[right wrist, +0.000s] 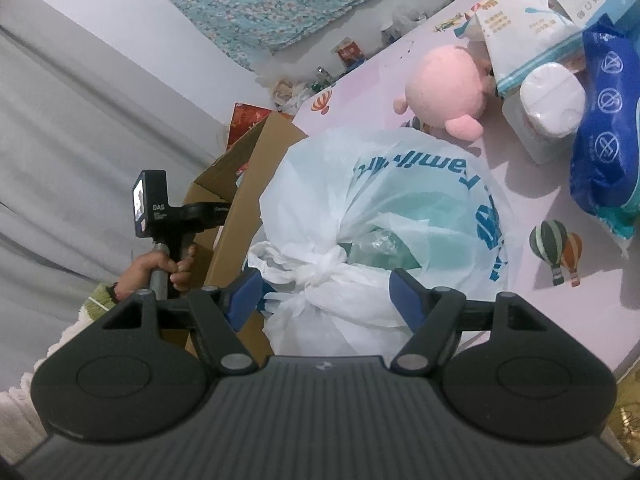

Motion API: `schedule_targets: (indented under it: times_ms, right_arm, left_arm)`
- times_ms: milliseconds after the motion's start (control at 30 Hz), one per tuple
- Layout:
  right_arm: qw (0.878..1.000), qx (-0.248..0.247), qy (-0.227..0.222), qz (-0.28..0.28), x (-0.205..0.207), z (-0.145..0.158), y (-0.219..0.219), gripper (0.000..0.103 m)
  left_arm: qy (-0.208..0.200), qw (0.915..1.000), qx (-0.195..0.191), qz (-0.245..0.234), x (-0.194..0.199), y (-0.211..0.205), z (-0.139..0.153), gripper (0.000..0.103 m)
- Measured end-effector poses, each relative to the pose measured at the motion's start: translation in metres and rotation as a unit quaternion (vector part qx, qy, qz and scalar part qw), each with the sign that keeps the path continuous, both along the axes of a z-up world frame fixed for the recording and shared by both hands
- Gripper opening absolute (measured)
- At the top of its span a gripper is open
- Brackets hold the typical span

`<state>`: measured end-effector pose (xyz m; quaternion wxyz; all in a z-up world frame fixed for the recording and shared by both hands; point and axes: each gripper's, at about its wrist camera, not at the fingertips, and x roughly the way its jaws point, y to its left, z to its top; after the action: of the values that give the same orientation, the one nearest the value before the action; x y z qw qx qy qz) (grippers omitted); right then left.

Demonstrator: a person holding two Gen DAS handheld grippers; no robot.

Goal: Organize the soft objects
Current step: 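Regrasp the blue towel with the left tool and stand it upright in the box, then move both tools back over the bed toward the blue wipes pack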

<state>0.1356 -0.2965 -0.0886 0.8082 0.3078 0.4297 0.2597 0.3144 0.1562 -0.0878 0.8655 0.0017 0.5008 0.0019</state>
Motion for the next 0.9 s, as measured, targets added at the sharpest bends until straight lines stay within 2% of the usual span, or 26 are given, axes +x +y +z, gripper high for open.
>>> schedule_targets:
  times_ms: [133, 167, 200, 267, 500, 633, 767, 900]
  right_arm:
    - [1.000, 0.001, 0.000, 0.002, -0.001, 0.000, 0.001, 0.071]
    - [1.000, 0.001, -0.001, 0.001, -0.002, 0.001, 0.001, 0.071]
    - [1.000, 0.002, -0.001, 0.000, -0.002, 0.001, 0.000, 0.071]
    - [1.000, 0.004, -0.004, -0.002, -0.004, 0.003, -0.003, 0.071]
    - [1.000, 0.009, -0.012, -0.009, -0.013, 0.010, -0.010, 0.073]
    - [1.000, 0.012, -0.019, -0.013, -0.021, 0.015, -0.015, 0.073]
    - [0.999, 0.013, -0.033, -0.024, -0.031, 0.026, -0.026, 0.074]
    - [0.997, 0.008, -0.056, -0.045, -0.047, 0.040, -0.045, 0.077]
  left_arm:
    - [0.001, 0.9997, -0.017, 0.015, 0.001, 0.007, 0.000, 0.027]
    - [0.002, 0.9997, -0.019, 0.015, -0.001, 0.007, -0.001, 0.037]
    - [0.004, 0.9997, -0.020, 0.015, -0.001, 0.008, 0.000, 0.052]
    - [-0.004, 0.9997, -0.018, 0.018, -0.004, 0.010, 0.005, 0.062]
    - [-0.013, 0.9990, -0.025, 0.035, -0.017, 0.015, 0.025, 0.077]
    - [-0.025, 0.9983, -0.026, 0.045, -0.025, 0.018, 0.044, 0.080]
    - [-0.046, 0.9971, -0.035, 0.049, -0.041, 0.022, 0.073, 0.081]
    - [-0.085, 0.9954, -0.030, 0.032, -0.078, 0.008, 0.114, 0.085]
